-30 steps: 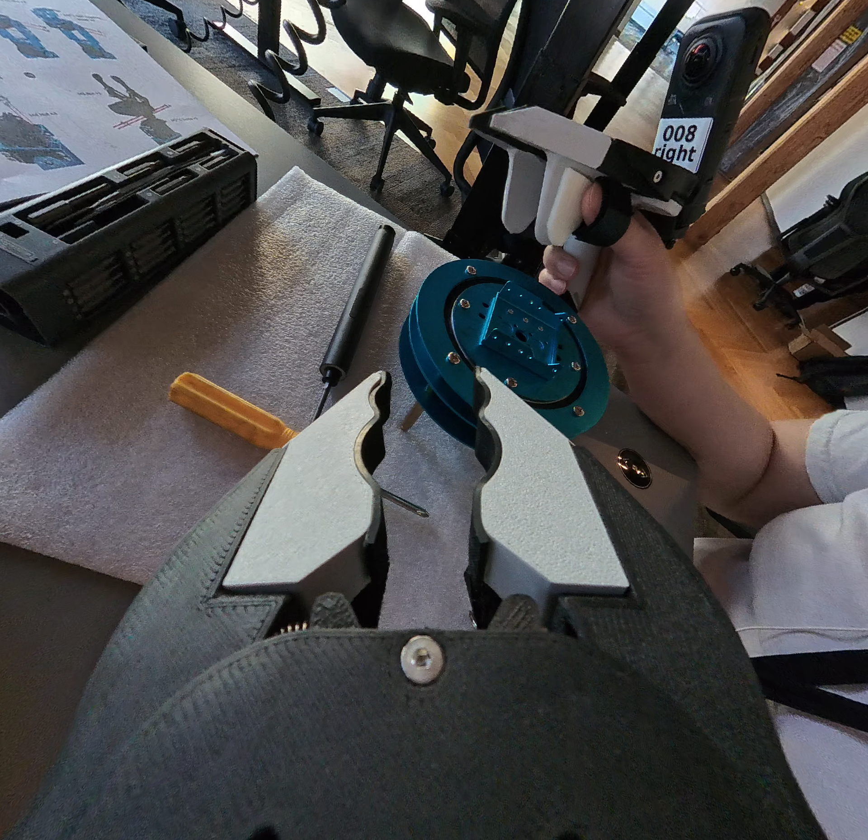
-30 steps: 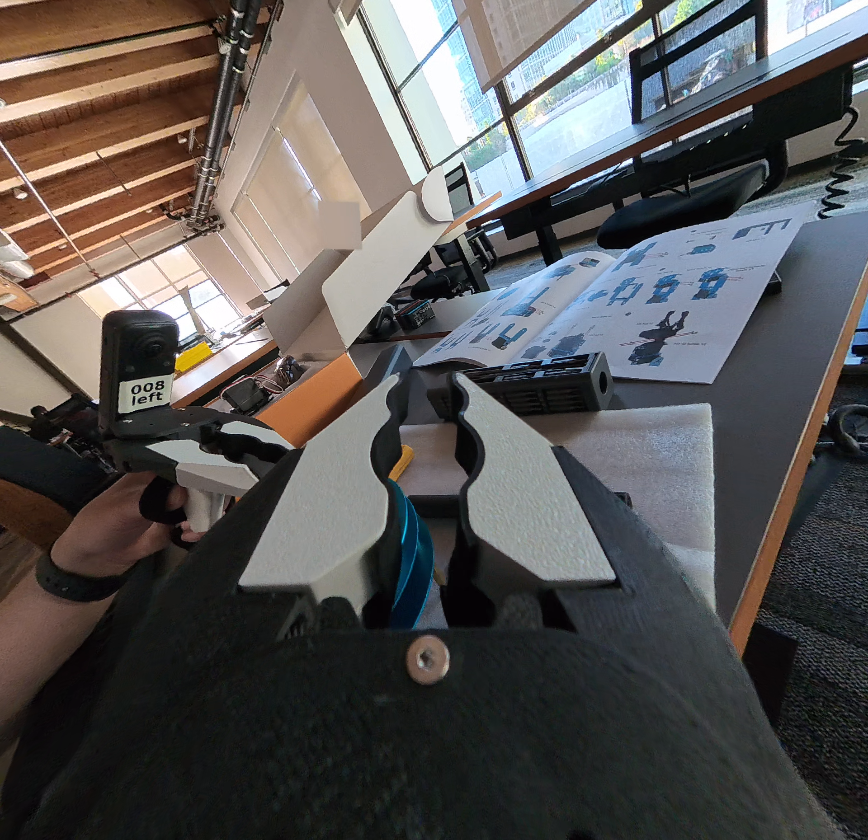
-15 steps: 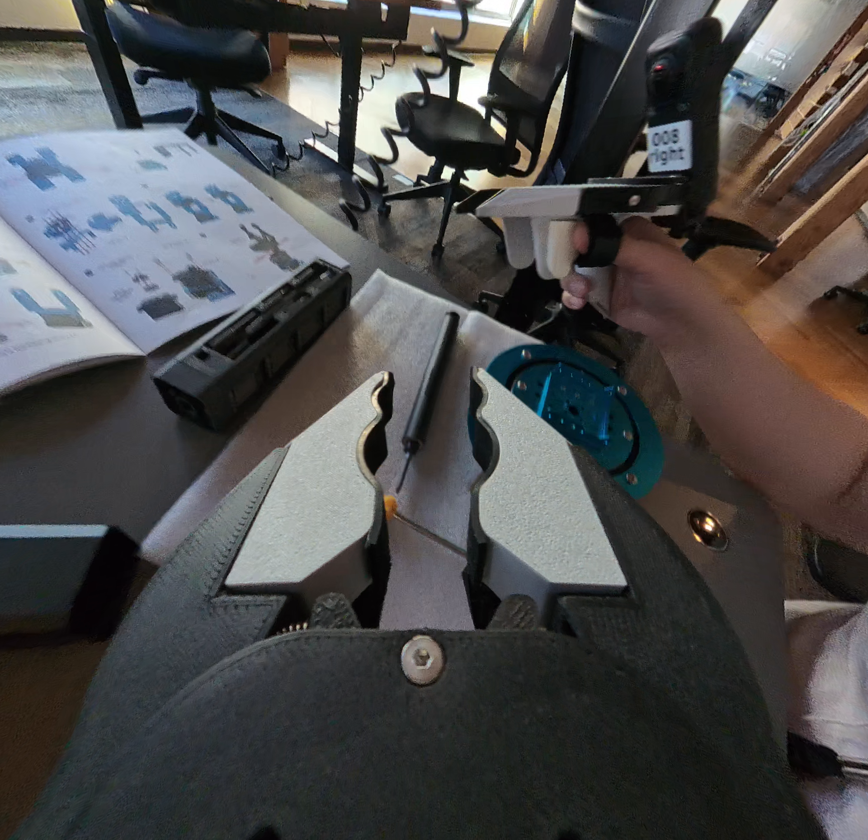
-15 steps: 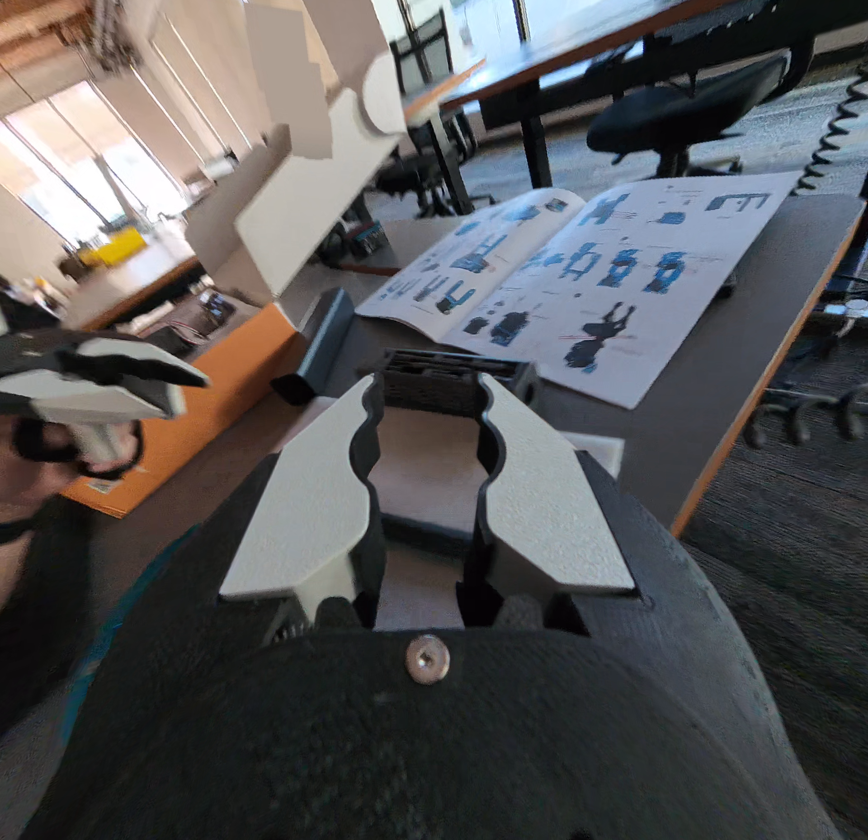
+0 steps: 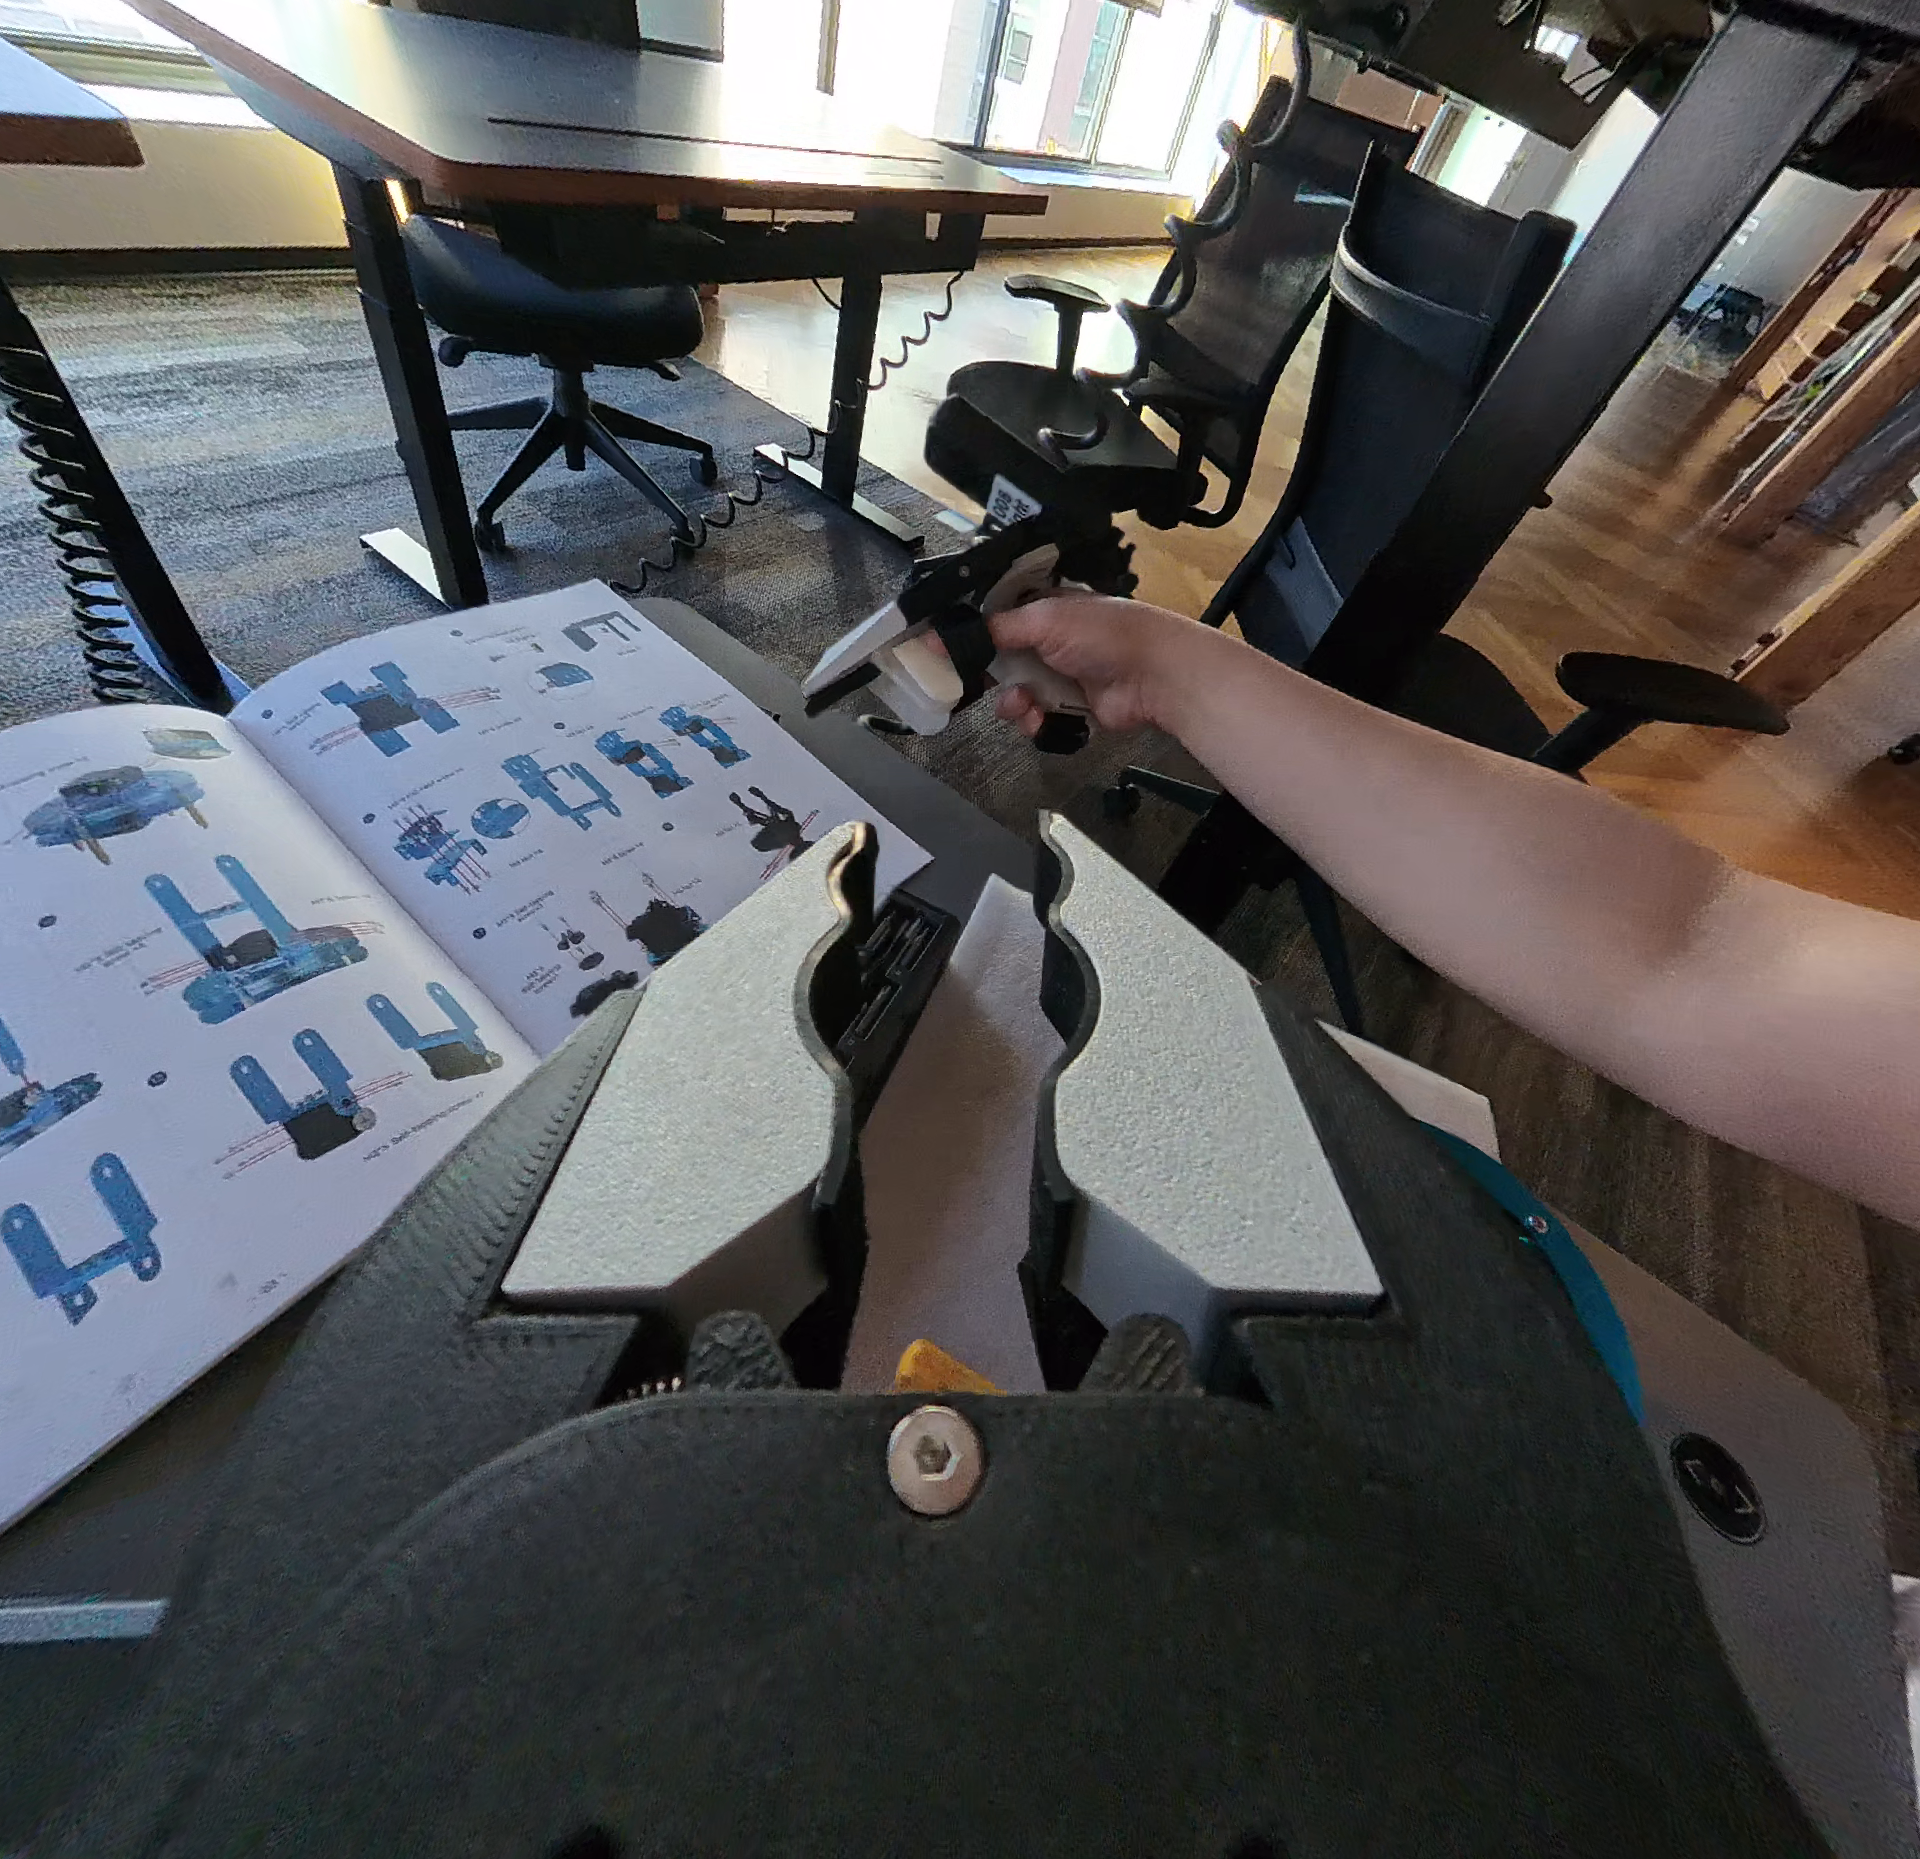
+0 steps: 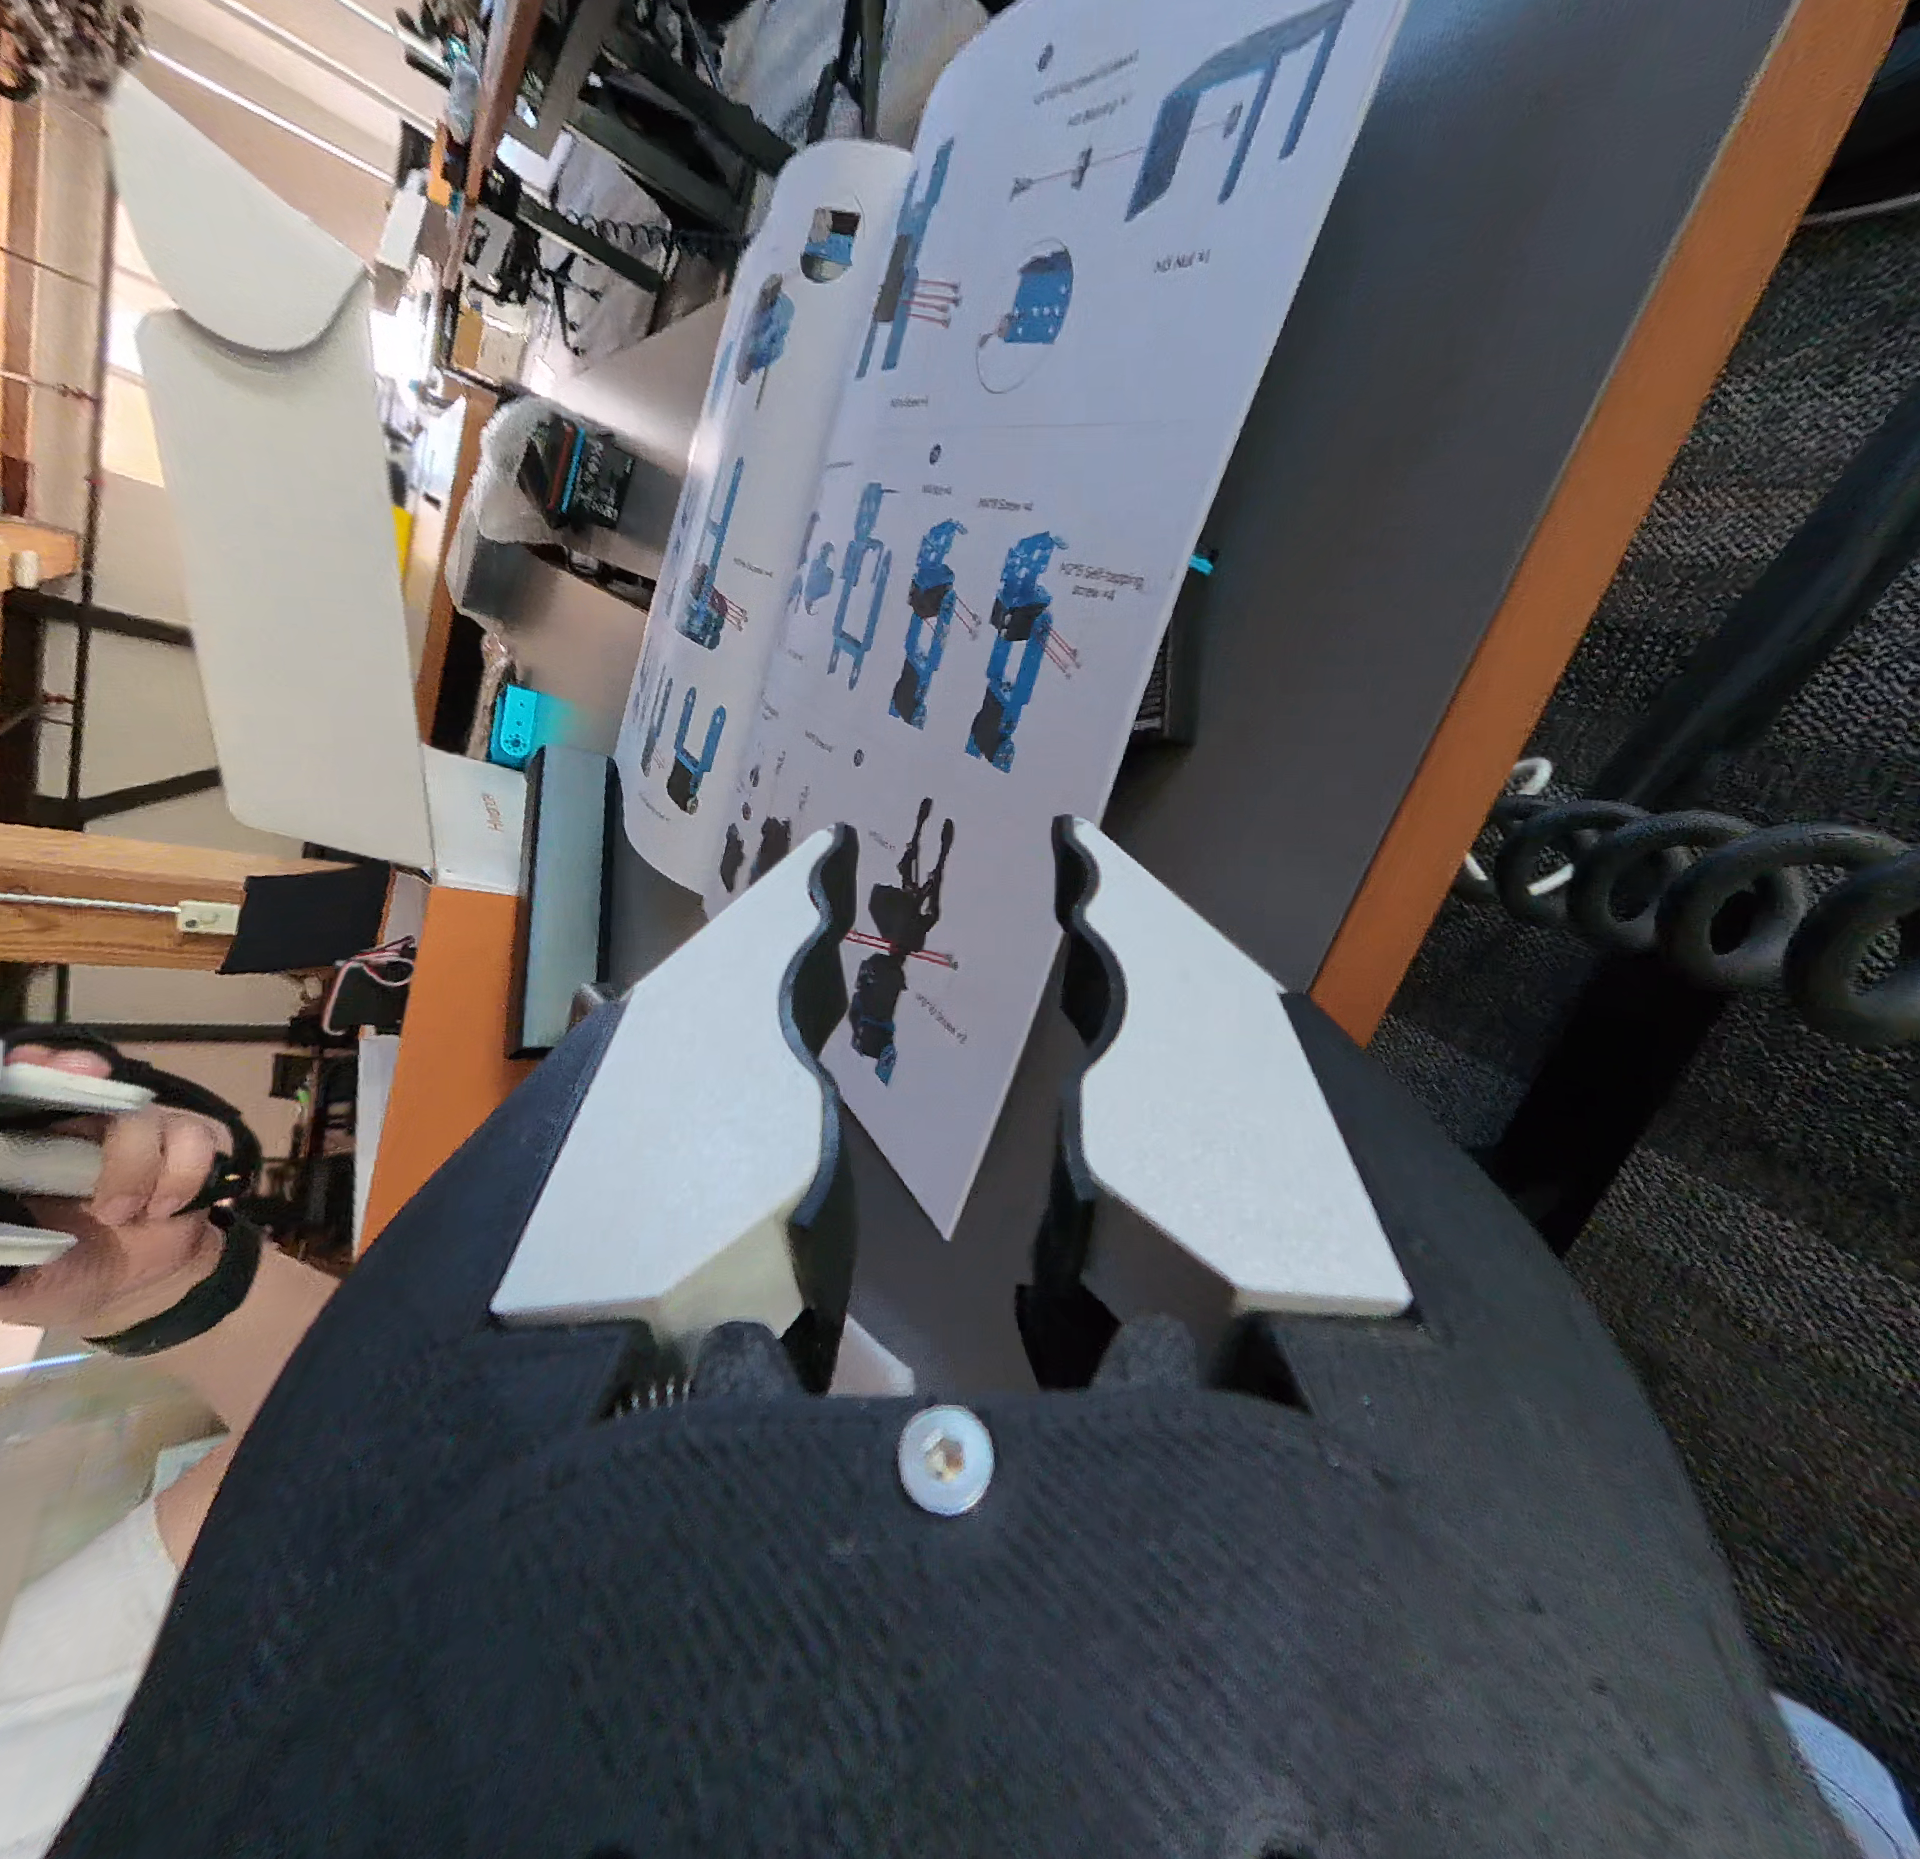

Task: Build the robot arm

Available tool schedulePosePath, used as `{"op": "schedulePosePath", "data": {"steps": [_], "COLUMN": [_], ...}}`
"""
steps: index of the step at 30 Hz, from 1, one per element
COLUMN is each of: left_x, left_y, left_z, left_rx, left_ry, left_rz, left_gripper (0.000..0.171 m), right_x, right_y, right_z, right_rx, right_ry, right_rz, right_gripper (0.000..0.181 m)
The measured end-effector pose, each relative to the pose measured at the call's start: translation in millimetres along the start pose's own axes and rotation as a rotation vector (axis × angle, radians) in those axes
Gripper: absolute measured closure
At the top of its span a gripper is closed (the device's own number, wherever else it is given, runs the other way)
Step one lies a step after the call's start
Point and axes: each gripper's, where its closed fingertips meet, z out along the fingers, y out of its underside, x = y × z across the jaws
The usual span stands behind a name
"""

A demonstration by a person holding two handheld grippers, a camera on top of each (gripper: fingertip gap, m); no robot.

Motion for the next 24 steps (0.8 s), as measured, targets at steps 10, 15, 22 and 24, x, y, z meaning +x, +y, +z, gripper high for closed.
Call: {"op": "schedulePosePath", "data": {"steps": [10,15,22,24], "left_x": [-1,0,-5,-10], "left_y": [-11,-6,5,10], "left_z": [-13,-8,3,5], "left_rx": [0.066,0.050,0.020,0.005], "left_ry": [0.073,0.066,0.061,0.043], "left_rz": [-0.069,-0.058,-0.083,-0.088], "left_gripper": [0.144,0.146,0.146,0.147], "right_x": [15,9,-19,-31], "right_y": [4,-4,-14,-16], "right_z": [26,26,22,16], "right_rx": [-0.114,-0.128,-0.055,-0.013], "right_ry": [-0.104,-0.192,-0.240,-0.212], "right_rz": [0.090,0.153,0.010,-0.175], "right_gripper": [0.159,0.158,0.181,0.180]}}
